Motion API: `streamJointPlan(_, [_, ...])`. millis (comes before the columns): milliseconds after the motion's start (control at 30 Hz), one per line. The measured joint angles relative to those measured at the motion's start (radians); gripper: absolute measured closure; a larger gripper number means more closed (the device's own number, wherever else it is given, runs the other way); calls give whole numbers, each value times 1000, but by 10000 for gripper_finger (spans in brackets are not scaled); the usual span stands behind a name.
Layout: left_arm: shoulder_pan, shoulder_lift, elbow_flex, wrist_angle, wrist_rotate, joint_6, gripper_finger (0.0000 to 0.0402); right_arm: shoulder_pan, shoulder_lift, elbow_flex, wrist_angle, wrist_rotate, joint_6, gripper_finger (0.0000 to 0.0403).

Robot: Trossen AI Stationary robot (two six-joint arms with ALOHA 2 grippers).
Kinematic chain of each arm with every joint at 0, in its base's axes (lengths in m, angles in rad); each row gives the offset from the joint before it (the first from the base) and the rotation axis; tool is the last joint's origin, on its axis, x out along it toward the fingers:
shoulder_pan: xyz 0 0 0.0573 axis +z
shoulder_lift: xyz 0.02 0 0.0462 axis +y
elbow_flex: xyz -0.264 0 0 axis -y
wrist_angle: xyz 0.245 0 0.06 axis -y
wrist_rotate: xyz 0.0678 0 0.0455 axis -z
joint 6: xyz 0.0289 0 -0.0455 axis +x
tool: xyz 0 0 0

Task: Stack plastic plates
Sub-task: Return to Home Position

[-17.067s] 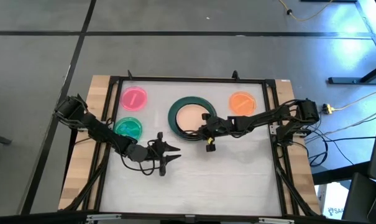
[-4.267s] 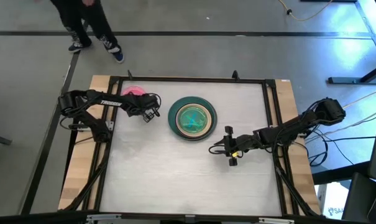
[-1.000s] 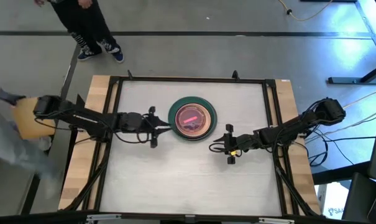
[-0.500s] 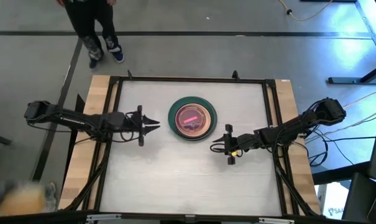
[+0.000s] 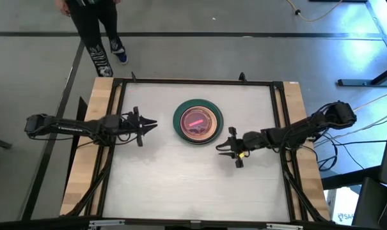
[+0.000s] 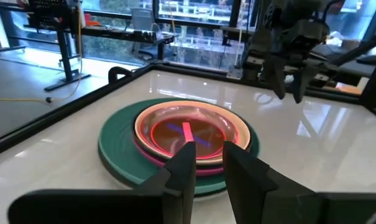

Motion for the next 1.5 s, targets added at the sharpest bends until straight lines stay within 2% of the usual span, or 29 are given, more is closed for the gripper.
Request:
streamJointPlan(200, [13, -47, 0, -13, 57, 1, 328, -106, -32, -1, -10, -62, -27, 267])
streamJointPlan(333, [13, -63, 0, -13, 66, 8, 328, -171, -125, -48, 0, -103, -31, 267])
streamJointPlan(433, [13, -68, 0, -15, 66, 8, 328, -216, -236, -117, 5, -100, -18, 267])
streamJointPlan(600, [13, -68, 0, -16, 81, 5, 328, -240, -433, -231, 33, -37, 66, 267])
streamJointPlan(933, [13, -67, 0, -18, 59, 46, 328, -239, -870, -370, -226, 79, 201, 270])
streamJointPlan(1100, [13, -67, 0, -17, 48, 56, 328, -239, -1076, -373, -336, 97, 157, 309])
streamJointPlan(1300, [13, -67, 0, -16, 51, 61, 328, -240, -1260, -370, -426, -1, 120, 392])
streamJointPlan(1367, [13, -71, 0, -17, 64, 63, 330, -239, -1300, -370, -429, -15, 118, 396])
streamJointPlan(1500, [13, -99, 0, -30, 74, 66, 349, -239, -1289, -374, -424, -33, 152, 379])
